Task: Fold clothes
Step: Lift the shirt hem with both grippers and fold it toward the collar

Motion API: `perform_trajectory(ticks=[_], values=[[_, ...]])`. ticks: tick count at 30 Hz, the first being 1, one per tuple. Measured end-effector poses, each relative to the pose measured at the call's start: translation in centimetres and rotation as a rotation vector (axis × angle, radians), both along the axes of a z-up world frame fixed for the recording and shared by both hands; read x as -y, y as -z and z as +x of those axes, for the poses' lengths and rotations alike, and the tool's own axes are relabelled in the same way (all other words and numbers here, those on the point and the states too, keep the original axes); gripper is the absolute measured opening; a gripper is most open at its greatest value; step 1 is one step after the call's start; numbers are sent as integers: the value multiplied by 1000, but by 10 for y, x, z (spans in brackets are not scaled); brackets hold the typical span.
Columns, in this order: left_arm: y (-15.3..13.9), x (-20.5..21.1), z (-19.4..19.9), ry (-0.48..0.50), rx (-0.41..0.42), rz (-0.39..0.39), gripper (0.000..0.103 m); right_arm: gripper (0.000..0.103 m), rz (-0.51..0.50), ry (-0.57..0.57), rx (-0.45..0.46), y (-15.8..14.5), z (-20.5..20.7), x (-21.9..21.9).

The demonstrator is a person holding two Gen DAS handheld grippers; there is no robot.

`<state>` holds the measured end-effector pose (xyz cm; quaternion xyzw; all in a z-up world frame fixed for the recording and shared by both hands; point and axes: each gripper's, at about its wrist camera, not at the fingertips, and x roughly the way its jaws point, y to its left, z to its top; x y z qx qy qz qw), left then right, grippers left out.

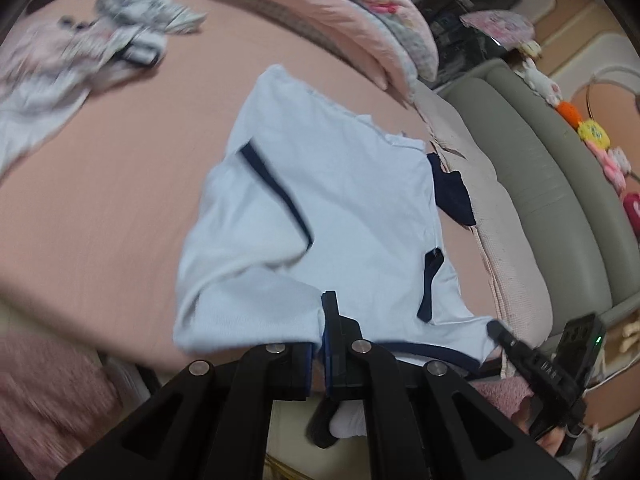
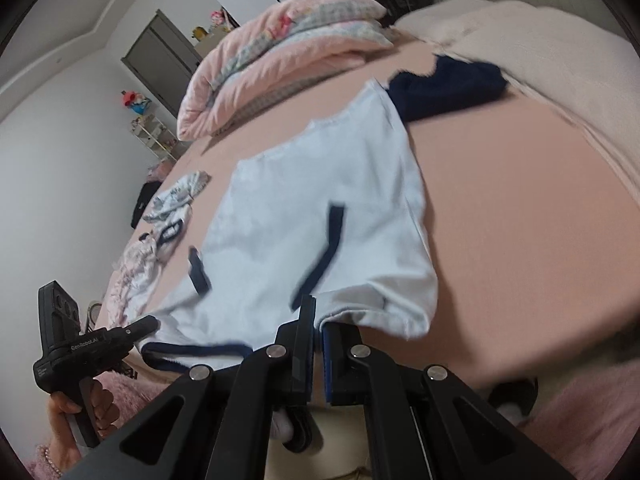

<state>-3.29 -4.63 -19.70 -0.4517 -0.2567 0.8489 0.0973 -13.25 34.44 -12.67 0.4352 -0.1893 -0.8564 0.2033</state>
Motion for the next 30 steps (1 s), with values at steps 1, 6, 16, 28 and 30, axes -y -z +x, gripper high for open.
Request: perform_trajectory(ticks=[1, 6, 16, 28, 30], values=[[-6, -2, -10, 14, -6, -3, 2, 1, -3, -1, -5, -4, -8, 2], [-31, -10, -62, 79, -34, -15, 2, 1, -17, -13, -34, -24, -51, 12], [-21, -6, -185, 67, 4, -47, 3, 2, -22, 23, -8, -27, -174, 28], [48, 10, -277, 58, 163, -61, 17, 2, 11, 44, 194, 61, -276, 31], [41, 13, -276, 55, 129, -58, 23, 3, -3, 42, 169, 55, -281, 29]])
